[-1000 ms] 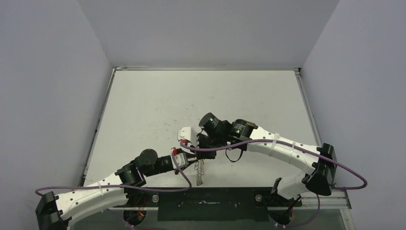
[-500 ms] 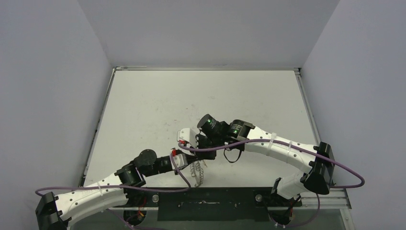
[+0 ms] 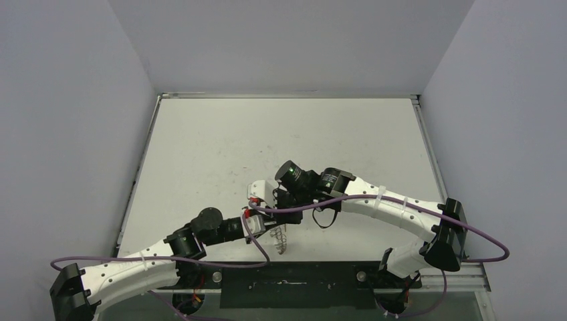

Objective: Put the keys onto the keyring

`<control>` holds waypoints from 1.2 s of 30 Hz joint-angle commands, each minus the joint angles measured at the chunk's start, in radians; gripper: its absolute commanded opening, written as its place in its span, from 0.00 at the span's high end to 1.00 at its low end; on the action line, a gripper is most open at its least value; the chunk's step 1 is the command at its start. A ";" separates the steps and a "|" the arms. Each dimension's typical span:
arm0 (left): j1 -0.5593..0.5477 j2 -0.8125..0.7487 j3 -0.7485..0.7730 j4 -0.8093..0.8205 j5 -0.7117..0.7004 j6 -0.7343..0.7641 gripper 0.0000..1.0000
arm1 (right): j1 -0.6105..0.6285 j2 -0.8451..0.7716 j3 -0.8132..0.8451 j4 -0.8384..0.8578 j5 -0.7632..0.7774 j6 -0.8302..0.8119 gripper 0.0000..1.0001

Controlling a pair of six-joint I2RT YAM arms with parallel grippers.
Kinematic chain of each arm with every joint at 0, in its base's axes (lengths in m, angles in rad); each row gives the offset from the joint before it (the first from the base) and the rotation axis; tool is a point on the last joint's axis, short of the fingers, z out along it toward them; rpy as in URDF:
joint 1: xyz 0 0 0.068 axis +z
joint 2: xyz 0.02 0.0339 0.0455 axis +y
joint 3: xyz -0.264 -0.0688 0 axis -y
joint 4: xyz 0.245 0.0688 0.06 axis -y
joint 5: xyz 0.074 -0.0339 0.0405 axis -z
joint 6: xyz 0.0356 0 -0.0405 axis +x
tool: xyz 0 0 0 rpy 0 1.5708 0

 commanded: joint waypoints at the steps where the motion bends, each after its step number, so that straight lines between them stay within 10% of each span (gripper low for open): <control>1: -0.009 0.016 0.041 0.077 0.020 0.008 0.86 | 0.020 -0.008 0.059 0.073 -0.022 0.017 1.00; 8: -0.011 -0.006 0.024 0.074 0.016 0.006 1.00 | 0.020 -0.008 0.055 0.084 -0.010 0.015 1.00; 17: -0.011 -0.105 -0.075 0.195 0.003 -0.023 1.00 | -0.034 -0.133 -0.053 0.228 -0.067 0.000 0.52; 36: -0.016 -0.151 -0.191 0.482 0.079 -0.017 1.00 | -0.149 -0.294 -0.332 0.468 -0.434 -0.183 0.56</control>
